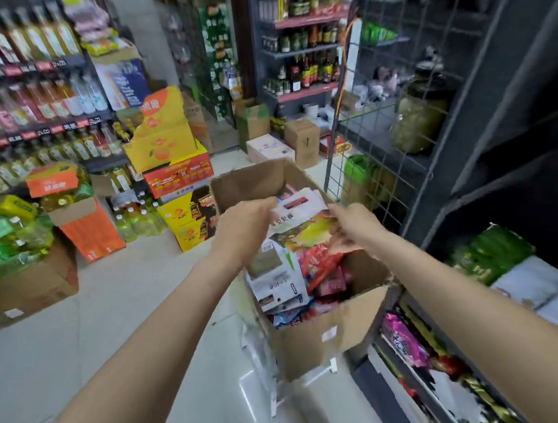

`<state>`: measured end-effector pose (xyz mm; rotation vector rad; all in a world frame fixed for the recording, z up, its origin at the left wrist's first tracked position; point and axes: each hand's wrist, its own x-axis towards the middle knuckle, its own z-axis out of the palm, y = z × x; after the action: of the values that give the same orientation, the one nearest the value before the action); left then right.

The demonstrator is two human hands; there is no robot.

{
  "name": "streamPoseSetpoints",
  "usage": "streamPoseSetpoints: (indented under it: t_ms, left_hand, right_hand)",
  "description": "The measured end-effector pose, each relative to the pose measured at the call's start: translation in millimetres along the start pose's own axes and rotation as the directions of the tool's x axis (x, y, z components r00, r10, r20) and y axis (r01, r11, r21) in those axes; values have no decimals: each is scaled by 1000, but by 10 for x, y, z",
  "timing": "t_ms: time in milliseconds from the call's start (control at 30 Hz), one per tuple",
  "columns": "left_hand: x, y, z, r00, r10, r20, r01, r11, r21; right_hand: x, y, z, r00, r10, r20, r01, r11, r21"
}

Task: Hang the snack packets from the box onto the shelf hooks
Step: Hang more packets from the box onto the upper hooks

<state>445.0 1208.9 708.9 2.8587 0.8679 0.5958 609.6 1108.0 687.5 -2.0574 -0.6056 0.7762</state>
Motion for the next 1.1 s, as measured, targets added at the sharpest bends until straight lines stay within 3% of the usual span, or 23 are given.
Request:
streamPoseSetpoints:
  t_ms: [100, 200, 267, 400, 567, 667, 733, 867, 1000, 1100]
  left_hand:
    - [-117, 229, -219, 995, 67, -71, -77, 985, -153]
    - [-147, 563, -407, 971, 209, -116, -232, 942, -241]
    - [-150, 868, -530, 945, 311, -96, -325, 889, -321]
    - [-218, 1614, -792, 891, 409, -195, -446, 711, -544]
    - [-334, 2643, -1150, 912, 354, -206, -355, 434, -828]
    - [-494, 3362, -1292, 905, 393, -166, -283, 262, -923]
    - [-635, 3840, -1360, 904, 406, -133, -218, 170, -961]
    - [-964, 4756, -1564, 896, 432, -104, -146, 67, -987]
    - [-1300, 5567, -1815, 905, 382, -186, -213, 29, -977]
    - [-1464, 5967, -1930, 899, 367, -238, -268, 31, -963]
  right_hand:
    - [-489, 78, -203, 966, -235, -109, 183, 917, -355]
    - [-1035, 72, -455, 821, -498, -278, 408, 854, -323]
    - [-1368, 78, -682, 770, -552, -321, 492, 833, -251]
    - [-1994, 150, -1301, 736, -478, -480, 497, 862, -95]
    - [-2892, 364, -2088, 711, -302, -635, 490, 860, 139]
    - [-3455, 539, -2511, 634, -232, -737, 533, 822, 200]
    - [-3851, 638, -2775, 563, -184, -806, 546, 814, 196]
    - [-4569, 898, -3274, 339, -163, -926, 603, 794, 81]
    - [-5227, 1208, -3849, 104, -70, -992, 636, 772, 12]
    - [-5623, 1380, -4243, -7, -78, -997, 569, 819, -68]
